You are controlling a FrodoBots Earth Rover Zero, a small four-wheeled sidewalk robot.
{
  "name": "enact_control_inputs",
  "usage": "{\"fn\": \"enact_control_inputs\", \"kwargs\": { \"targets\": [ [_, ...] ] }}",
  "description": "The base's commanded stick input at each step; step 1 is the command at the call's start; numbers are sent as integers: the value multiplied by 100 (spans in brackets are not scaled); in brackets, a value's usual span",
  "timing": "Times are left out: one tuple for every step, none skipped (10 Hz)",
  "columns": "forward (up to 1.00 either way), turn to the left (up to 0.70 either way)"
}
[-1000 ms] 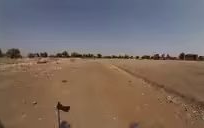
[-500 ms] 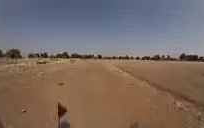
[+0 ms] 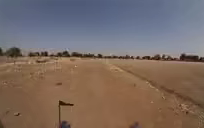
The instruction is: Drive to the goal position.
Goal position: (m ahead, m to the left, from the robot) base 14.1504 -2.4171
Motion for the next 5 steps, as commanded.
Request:
{"fn": "enact_control_inputs", "kwargs": {
  "targets": [
    [50, 0],
    [50, 0],
    [50, 0],
    [50, 0],
    [50, 0]
  ]
}}
